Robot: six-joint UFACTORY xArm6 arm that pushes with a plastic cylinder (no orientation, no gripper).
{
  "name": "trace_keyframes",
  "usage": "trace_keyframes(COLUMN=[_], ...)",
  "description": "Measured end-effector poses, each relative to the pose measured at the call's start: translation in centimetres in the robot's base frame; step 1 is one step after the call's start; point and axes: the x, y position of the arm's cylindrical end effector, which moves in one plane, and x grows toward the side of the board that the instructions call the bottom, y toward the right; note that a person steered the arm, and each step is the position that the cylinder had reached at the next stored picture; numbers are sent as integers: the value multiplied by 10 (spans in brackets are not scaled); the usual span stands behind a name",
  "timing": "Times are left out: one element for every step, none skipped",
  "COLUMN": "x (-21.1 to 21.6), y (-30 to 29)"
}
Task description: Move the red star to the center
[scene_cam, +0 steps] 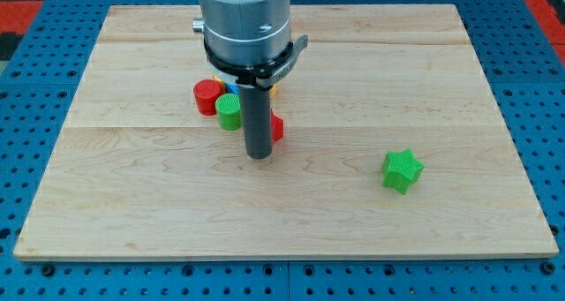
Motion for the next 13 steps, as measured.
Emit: trace_keyframes(x=[-2, -3, -4, -6, -12, -16, -19, -22, -23, -28, -32, -28, -25], y=[7, 12, 12, 12, 12, 12, 12, 12, 12, 12, 12, 17, 54])
